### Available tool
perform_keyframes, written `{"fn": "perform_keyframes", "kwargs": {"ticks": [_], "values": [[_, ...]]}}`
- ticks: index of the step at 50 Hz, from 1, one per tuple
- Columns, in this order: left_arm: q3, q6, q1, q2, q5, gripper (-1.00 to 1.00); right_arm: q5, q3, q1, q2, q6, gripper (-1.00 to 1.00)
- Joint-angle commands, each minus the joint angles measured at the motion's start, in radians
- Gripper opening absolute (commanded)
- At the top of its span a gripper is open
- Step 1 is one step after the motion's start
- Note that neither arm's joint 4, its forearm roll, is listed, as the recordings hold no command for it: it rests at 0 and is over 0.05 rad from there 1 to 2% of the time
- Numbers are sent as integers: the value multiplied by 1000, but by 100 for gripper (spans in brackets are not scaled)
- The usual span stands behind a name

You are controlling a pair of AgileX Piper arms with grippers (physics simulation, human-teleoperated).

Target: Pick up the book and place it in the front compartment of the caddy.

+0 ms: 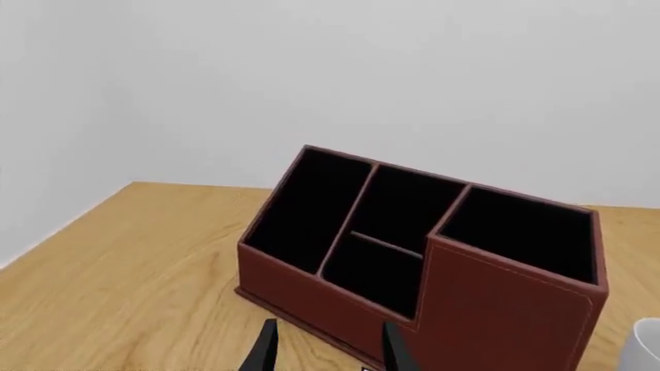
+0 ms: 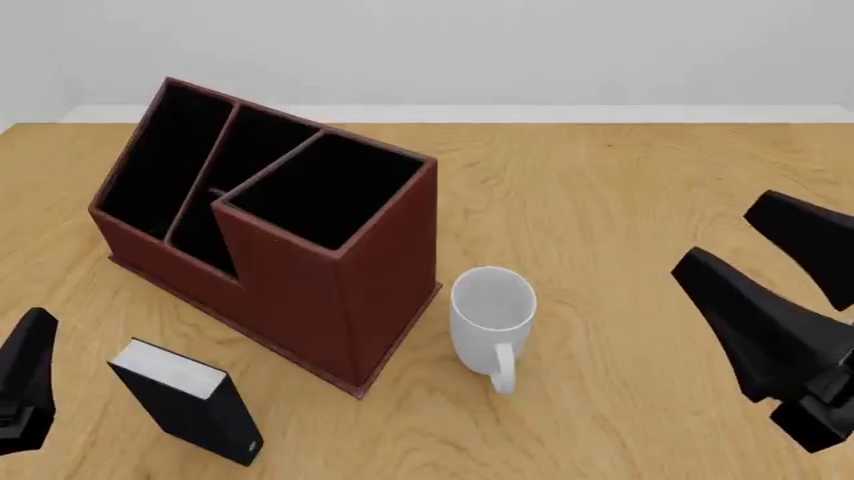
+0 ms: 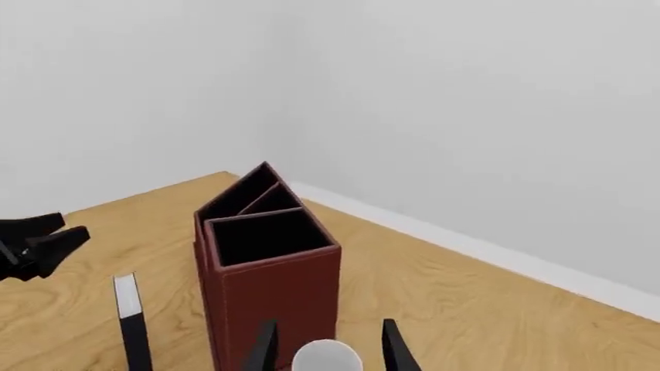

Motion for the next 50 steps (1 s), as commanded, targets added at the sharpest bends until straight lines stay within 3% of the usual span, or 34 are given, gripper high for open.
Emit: {"fn": "perform_keyframes", "kwargs": {"ticks": [1, 14, 24, 33, 50], "values": [[6, -14, 11, 0, -6, 100, -35, -73, 163, 79, 17, 100], [17, -24, 27, 0, -10, 100, -43, -153, 285, 143, 27, 100], [21, -24, 30, 0, -14, 100, -45, -296, 428, 323, -51, 100], [19, -31, 41, 0, -19, 100, -36, -389, 488, 467, -123, 100], [28, -41, 58, 0, -29, 100, -39, -483, 564, 635, -111, 100]]}}
